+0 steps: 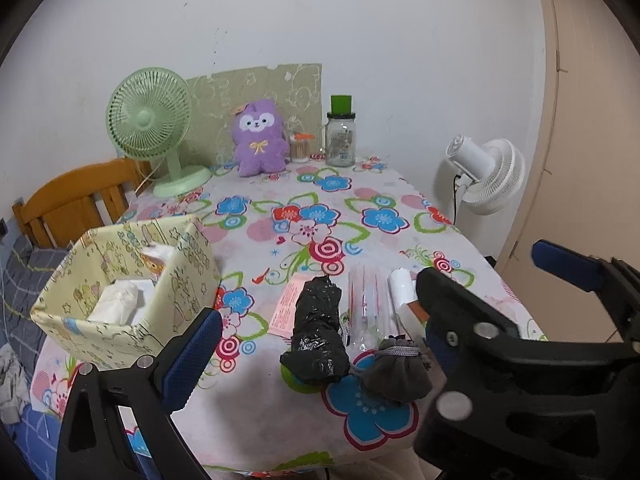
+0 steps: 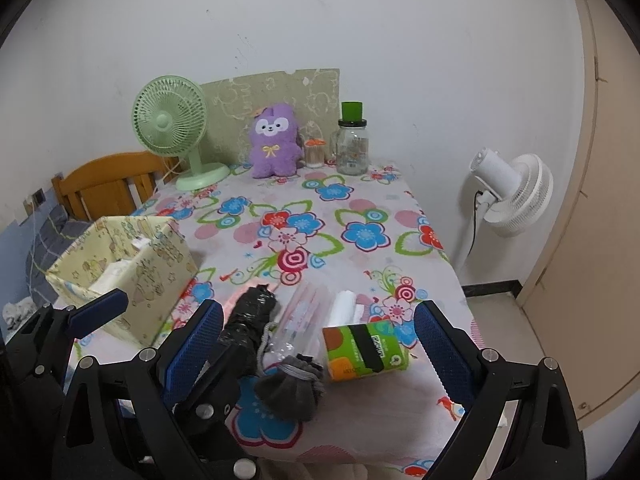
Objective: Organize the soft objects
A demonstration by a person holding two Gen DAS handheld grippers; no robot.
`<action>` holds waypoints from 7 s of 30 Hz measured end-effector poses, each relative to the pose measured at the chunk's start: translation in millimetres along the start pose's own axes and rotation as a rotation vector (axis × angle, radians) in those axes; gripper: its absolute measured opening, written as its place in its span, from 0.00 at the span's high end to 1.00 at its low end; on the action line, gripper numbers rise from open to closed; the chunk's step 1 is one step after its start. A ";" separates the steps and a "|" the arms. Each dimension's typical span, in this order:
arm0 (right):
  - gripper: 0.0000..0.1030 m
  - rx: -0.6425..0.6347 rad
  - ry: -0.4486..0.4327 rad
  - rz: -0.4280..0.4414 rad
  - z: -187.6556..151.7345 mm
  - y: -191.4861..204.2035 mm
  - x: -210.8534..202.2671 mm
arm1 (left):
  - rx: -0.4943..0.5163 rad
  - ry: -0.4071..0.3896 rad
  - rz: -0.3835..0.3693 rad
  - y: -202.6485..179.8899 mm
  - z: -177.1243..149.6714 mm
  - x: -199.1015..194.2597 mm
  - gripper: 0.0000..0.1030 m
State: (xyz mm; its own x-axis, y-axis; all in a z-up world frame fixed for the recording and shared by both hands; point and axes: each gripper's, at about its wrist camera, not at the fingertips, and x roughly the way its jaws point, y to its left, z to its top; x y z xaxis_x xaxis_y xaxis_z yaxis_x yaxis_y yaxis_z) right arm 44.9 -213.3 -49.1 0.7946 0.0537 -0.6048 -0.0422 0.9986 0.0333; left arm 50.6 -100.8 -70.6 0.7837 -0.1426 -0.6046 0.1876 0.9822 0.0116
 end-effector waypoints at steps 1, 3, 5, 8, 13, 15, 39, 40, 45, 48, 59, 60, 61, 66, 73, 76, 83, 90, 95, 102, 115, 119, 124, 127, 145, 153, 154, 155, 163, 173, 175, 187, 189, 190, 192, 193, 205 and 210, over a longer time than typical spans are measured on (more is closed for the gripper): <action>0.05 -0.006 -0.004 -0.006 -1.6 -0.3 0.4 | 0.000 0.002 -0.004 0.0 -0.9 2.0 0.00; 0.05 -0.013 -0.009 -0.020 -3.6 -0.9 3.7 | 0.000 0.010 -0.012 -0.3 -3.0 6.3 0.00; 0.05 -0.017 0.001 -0.023 -6.3 -1.6 9.3 | -0.001 0.023 -0.013 -0.3 -5.5 12.2 0.01; 0.05 -0.010 0.018 -0.016 -10.1 -4.0 17.1 | -0.010 0.044 -0.025 0.8 -10.2 20.8 0.01; 0.07 0.010 0.048 -0.009 -15.4 -7.8 33.5 | -0.013 0.074 -0.022 3.0 -14.4 33.1 0.01; 0.07 0.013 0.061 -0.006 -16.6 -8.3 40.5 | -0.011 0.078 -0.006 3.8 -15.0 37.7 0.03; 0.07 0.078 0.206 -0.050 -33.4 -31.2 106.5 | -0.017 0.221 0.013 8.4 -24.8 105.2 0.52; 0.07 0.078 0.209 -0.053 -34.1 -31.9 108.2 | -0.022 0.239 0.007 8.9 -25.6 107.7 0.52; 0.08 0.099 0.238 -0.061 -36.6 -36.7 117.6 | -0.007 0.247 0.018 7.1 -24.9 108.4 0.55; 0.13 0.105 0.253 -0.071 -38.6 -39.0 122.0 | 0.009 0.242 0.025 5.6 -25.5 107.4 0.57; 0.23 0.147 0.248 -0.075 -40.2 -44.0 120.4 | 0.010 0.234 0.036 7.5 -23.2 104.8 0.59; 0.23 0.147 0.244 -0.076 -39.8 -45.1 118.9 | 0.005 0.231 0.040 8.2 -22.4 103.8 0.60; 0.24 0.150 0.237 -0.082 -38.6 -46.1 116.8 | 0.000 0.230 0.041 9.2 -21.2 103.0 0.60; 0.24 0.162 0.208 -0.086 -31.0 -47.9 107.1 | -0.011 0.224 0.043 12.1 -18.4 99.3 0.60; 0.24 0.161 0.171 -0.101 -20.4 -42.8 90.6 | -0.015 0.181 0.039 14.1 -9.7 82.1 0.60; 0.24 0.165 0.160 -0.091 -16.1 -40.4 84.6 | -0.016 0.166 0.041 15.1 -6.7 75.3 0.60; 0.24 0.146 0.122 -0.077 -5.1 -29.7 65.2 | -0.016 0.132 0.043 17.4 0.8 57.4 0.60; 0.23 0.123 0.084 -0.074 6.1 -18.7 45.6 | -0.025 0.089 0.038 21.1 9.7 36.1 0.60; 0.23 0.099 0.060 -0.074 13.2 -7.9 32.2 | -0.021 0.059 0.043 24.2 14.9 21.5 0.60; 0.23 0.081 0.051 -0.065 18.5 5.4 22.8 | -0.026 0.053 0.034 33.2 18.3 10.7 0.60; 0.23 0.038 0.018 -0.048 35.1 36.4 8.7 | -0.032 0.030 0.039 56.2 29.7 -7.7 0.60; 0.23 0.034 0.004 -0.041 42.1 46.5 6.0 | -0.042 0.019 0.040 65.4 33.1 -12.6 0.60; 0.23 0.024 -0.002 -0.018 51.5 60.2 7.7 | -0.046 0.006 0.049 79.4 39.6 -15.9 0.60; 0.23 0.010 -0.004 -0.011 55.6 70.3 10.7 | -0.055 0.007 0.053 89.3 42.2 -14.9 0.60; 0.23 -0.043 0.004 0.066 74.3 133.7 43.6 | -0.078 0.016 0.129 151.5 48.2 -1.8 0.60; 0.23 -0.086 0.009 0.099 76.8 166.5 57.4 | -0.098 0.025 0.151 177.7 43.9 5.1 0.60; 0.23 -0.089 0.014 0.105 76.5 169.6 59.2 | -0.100 0.026 0.156 180.8 43.5 6.3 0.60; 0.23 -0.092 0.020 0.113 76.5 173.3 61.9 | -0.101 0.028 0.159 183.2 43.3 7.0 0.60; 0.23 -0.119 0.048 0.144 75.3 199.3 80.4 | -0.117 0.059 0.164 206.0 37.3 18.4 0.60; 0.23 -0.147 0.071 0.161 71.0 228.0 97.5 | -0.133 0.080 0.167 232.6 30.3 33.2 0.57; 0.23 -0.159 0.075 0.161 70.0 233.0 100.5 | -0.137 0.087 0.178 238.0 27.5 35.9 0.57; 0.22 -0.163 0.100 0.201 65.3 247.5 115.5 | -0.142 0.094 0.197 248.2 17.8 40.2 0.07; 0.21 -0.166 0.110 0.209 64.4 248.4 117.9 | -0.145 0.095 0.196 248.6 16.8 40.3 0.07; 0.20 -0.167 0.113 0.212 63.7 248.2 118.3 | -0.141 0.096 0.196 249.3 16.7 40.1 0.07; 0.17 -0.173 0.117 0.214 63.2 249.1 119.6 | -0.138 0.098 0.204 249.5 16.5 39.9 0.06; 0.14 -0.178 0.117 0.214 63.1 249.6 119.6 | -0.139 0.098 0.202 249.9 16.2 39.8 0.06; 0.05 -0.175 0.080 0.204 64.5 240.3 101.8 | -0.155 0.083 0.181 244.2 18.5 25.3 0.02; 0.05 -0.161 0.063 0.199 65.7 231.0 90.4 | -0.154 0.069 0.174 235.7 21.4 17.0 0.02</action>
State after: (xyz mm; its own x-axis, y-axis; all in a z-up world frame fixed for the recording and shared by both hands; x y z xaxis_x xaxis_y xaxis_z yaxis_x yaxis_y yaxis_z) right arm 146.7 22.2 -43.7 0.7218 0.2443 -0.6475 -0.2938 0.9553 0.0328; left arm 120.9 125.7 -61.1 0.7528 0.0343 -0.6574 -0.0438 0.9990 0.0020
